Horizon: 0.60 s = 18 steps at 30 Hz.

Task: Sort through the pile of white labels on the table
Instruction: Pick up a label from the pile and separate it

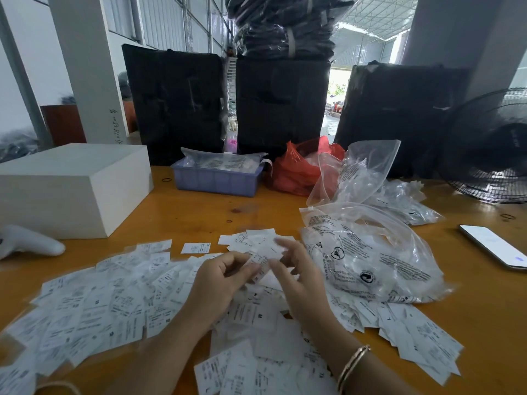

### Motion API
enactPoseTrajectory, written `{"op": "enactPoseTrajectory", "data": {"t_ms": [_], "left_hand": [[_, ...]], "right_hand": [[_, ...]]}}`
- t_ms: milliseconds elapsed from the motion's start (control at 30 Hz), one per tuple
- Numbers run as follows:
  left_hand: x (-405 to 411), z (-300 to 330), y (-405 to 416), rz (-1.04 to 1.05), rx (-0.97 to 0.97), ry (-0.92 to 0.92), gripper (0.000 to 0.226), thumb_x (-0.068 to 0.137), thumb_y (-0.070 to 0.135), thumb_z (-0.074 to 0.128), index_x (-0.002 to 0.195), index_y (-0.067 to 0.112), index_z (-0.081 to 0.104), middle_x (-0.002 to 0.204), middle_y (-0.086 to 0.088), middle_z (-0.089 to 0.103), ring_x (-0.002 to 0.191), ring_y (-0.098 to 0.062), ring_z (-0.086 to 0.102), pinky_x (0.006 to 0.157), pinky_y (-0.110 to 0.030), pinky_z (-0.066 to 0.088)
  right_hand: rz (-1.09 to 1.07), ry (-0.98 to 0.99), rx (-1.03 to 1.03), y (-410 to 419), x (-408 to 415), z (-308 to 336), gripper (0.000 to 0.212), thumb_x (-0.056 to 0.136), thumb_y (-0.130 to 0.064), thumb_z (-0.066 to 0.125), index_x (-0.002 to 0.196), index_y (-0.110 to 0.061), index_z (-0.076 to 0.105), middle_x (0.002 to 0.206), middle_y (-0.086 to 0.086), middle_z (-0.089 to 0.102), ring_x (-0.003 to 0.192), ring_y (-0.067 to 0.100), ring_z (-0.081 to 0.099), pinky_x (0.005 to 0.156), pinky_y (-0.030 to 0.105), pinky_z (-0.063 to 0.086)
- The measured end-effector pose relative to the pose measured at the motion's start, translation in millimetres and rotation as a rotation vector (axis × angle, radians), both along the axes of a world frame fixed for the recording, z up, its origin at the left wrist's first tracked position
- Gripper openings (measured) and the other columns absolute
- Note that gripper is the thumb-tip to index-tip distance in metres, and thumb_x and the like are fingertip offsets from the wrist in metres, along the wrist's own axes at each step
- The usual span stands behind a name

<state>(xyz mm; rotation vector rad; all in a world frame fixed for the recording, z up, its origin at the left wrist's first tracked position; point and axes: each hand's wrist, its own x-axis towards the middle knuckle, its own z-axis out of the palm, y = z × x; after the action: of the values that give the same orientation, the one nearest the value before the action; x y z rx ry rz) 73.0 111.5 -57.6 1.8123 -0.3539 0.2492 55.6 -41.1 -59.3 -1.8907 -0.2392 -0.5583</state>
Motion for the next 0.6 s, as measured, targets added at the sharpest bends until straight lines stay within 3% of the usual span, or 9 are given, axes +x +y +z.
{"op": "enactPoseTrajectory", "data": {"t_ms": [67,200,300,433,600], "left_hand": [[-0.1,1.5,-0.5,0.005,-0.038,0.034,0.022,0.07,0.046,0.062,0.084,0.031,0.067,0.078,0.023,0.07,0.069,0.0,0.066,0.055,-0.008,0.047],[-1.4,1.2,-0.6,0.007,-0.013,0.012,0.023,0.071,0.048,0.063,0.085,0.031,0.068,0.08,0.021,0.07,0.076,0.004,0.064,0.06,-0.005,0.046],[1.1,-0.9,1.3,0.026,-0.004,0.011,0.008,0.081,0.036,0.066,0.082,0.028,0.069,0.078,0.016,0.07,0.076,0.002,0.065,0.06,-0.005,0.046],[2.9,-1.2,4.0,0.068,-0.029,0.006,0.005,0.085,0.023,0.068,0.08,0.025,0.069,0.078,0.018,0.07,0.076,0.003,0.064,0.06,-0.004,0.045],[5.6,-2.2,5.1,0.167,-0.05,0.019,0.002,0.084,0.029,0.068,0.082,0.027,0.068,0.08,0.023,0.068,0.077,0.008,0.061,0.057,-0.004,0.046]], "right_hand": [[-0.039,-0.048,0.066,-2.5,0.8,0.0,0.023,0.089,-0.014,0.062,0.105,-0.03,0.058,0.073,-0.01,0.062,0.07,0.0,0.057,0.067,0.012,0.042],[-0.026,-0.062,-0.072,1.3,-0.2,-1.3,0.023,0.086,-0.01,0.066,0.086,-0.033,0.064,0.074,-0.02,0.066,0.077,-0.002,0.062,0.069,0.011,0.045],[-0.023,-0.09,-0.243,5.6,-1.7,-3.4,0.013,0.087,-0.022,0.062,0.091,-0.032,0.07,0.083,-0.02,0.068,0.082,0.001,0.061,0.081,0.028,0.046],[-0.067,-0.141,-0.41,5.5,-3.8,-4.9,0.023,0.085,-0.025,0.053,0.095,-0.025,0.073,0.089,-0.014,0.069,0.087,0.007,0.059,0.086,0.039,0.042],[-0.073,-0.168,-0.484,-0.9,-2.7,2.6,0.028,0.087,-0.022,0.051,0.108,-0.03,0.069,0.099,-0.018,0.065,0.097,0.004,0.056,0.09,0.031,0.038]]}}
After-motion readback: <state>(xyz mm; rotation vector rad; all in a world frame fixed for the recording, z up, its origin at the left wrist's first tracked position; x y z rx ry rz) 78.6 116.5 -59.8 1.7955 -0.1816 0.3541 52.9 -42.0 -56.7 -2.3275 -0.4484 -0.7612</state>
